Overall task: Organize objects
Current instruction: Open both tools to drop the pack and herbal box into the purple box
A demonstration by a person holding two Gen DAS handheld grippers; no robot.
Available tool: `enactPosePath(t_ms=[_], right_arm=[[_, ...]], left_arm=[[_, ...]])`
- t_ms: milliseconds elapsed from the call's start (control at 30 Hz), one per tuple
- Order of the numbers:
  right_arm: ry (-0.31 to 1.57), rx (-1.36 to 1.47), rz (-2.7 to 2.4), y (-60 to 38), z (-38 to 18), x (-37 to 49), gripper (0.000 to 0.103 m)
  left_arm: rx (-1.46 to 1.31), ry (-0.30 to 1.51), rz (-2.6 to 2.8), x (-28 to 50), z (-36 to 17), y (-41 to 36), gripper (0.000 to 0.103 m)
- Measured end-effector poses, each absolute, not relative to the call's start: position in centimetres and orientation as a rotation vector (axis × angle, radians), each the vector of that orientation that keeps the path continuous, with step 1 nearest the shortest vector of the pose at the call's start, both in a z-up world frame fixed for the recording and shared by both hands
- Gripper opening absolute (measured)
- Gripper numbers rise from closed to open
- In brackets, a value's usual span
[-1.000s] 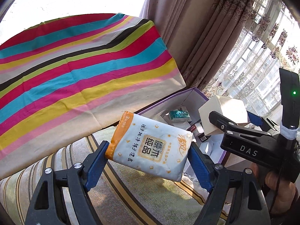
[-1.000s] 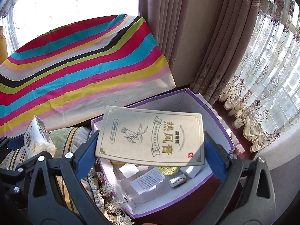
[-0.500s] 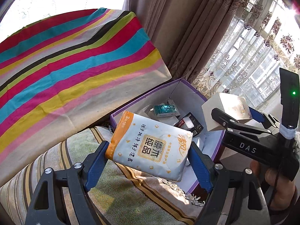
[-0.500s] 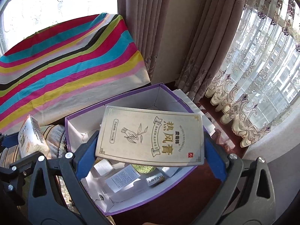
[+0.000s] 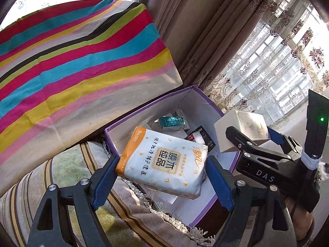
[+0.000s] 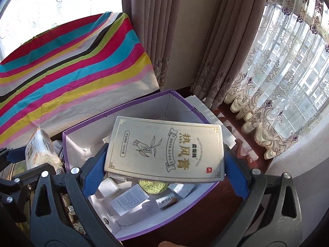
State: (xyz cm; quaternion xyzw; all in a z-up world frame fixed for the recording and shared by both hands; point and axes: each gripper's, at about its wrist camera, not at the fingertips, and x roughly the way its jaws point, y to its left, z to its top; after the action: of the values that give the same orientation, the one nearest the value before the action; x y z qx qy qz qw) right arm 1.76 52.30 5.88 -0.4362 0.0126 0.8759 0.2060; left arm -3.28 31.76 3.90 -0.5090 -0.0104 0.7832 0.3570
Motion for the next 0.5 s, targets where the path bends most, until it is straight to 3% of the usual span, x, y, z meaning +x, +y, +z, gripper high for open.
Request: enactPosePath(t_ms=[500], right_arm=[[0.075,-1.313,2.48,50.7,5.2,3.2,0.102]], left_arm=[[-1.448,-0.085,2.068,-0.4,3.1,27.9,0.088]])
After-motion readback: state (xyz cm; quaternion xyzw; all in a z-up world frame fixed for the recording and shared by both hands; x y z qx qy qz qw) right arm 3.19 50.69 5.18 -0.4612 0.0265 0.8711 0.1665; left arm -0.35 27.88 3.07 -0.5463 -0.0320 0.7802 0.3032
